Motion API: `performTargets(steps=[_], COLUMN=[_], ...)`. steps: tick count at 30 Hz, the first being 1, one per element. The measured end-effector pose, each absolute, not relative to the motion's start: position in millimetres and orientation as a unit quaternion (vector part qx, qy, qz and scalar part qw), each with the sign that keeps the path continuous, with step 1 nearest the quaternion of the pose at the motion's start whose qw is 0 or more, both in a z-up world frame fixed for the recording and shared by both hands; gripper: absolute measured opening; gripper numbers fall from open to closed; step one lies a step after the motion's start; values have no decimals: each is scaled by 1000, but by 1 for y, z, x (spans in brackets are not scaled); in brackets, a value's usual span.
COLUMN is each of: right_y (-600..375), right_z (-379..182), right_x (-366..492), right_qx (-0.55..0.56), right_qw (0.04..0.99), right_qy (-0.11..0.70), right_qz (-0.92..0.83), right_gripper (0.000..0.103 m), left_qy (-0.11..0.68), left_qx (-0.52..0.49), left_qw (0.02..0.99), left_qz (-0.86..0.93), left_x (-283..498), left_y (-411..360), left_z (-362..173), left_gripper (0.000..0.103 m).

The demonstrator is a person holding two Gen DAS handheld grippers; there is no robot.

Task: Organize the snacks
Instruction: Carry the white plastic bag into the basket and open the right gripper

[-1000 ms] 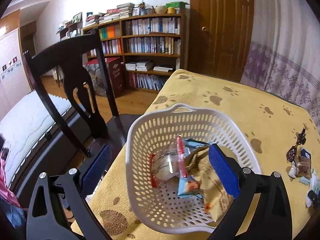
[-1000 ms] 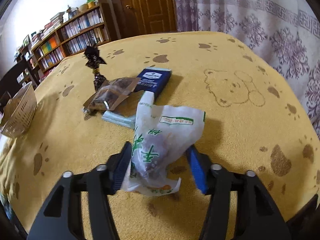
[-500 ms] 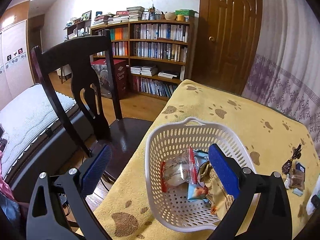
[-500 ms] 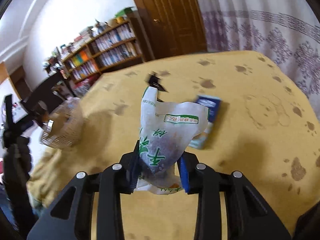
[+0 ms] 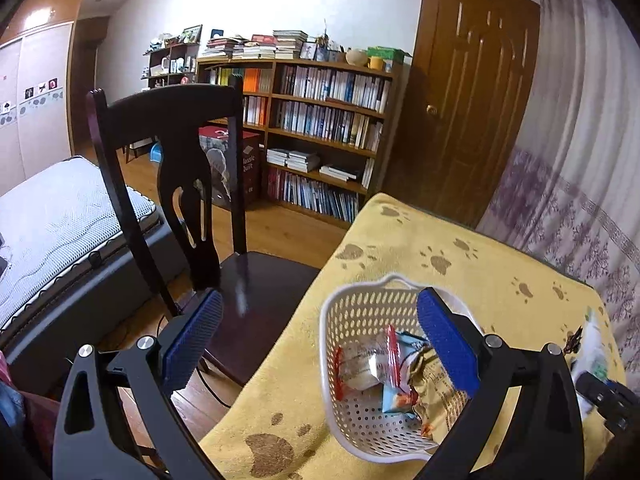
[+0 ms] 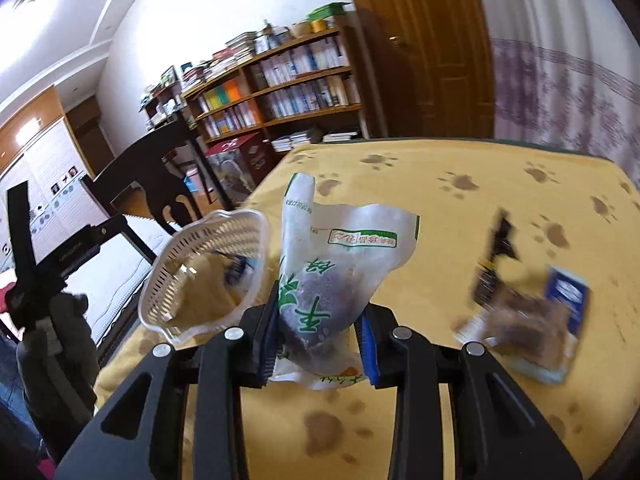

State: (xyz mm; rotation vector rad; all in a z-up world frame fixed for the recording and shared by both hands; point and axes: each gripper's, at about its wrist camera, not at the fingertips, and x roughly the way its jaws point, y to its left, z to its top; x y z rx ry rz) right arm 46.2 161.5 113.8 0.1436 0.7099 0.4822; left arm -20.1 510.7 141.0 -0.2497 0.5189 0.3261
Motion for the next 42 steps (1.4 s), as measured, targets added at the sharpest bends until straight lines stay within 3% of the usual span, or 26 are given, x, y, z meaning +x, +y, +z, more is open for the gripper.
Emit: performTargets(steps=[18, 20, 22, 34, 42], right_y=[317, 322, 325, 302, 320], right_z=[117, 111, 110, 125, 115], right_x=[112, 111, 108, 109, 117], right_qx=[10, 7, 5, 72, 44], right_qw=[901, 890, 883, 870, 867], right_qy=[361, 370, 373, 379, 383], right_qz=[242, 268, 286, 307, 314], right_gripper=[37, 41, 57, 57, 57], left_qy=[209, 210, 212, 216, 217], left_qx=[-141, -144, -148, -146, -153], left_qw=[952, 951, 950, 950, 948], left_qz=[173, 174, 176, 173, 173], left_x=[-37, -36, -36, -32, -33], left_y=[517, 519, 520, 517, 520], left_z=[164, 164, 162, 161, 160], left_gripper=[99, 99, 99, 100, 99])
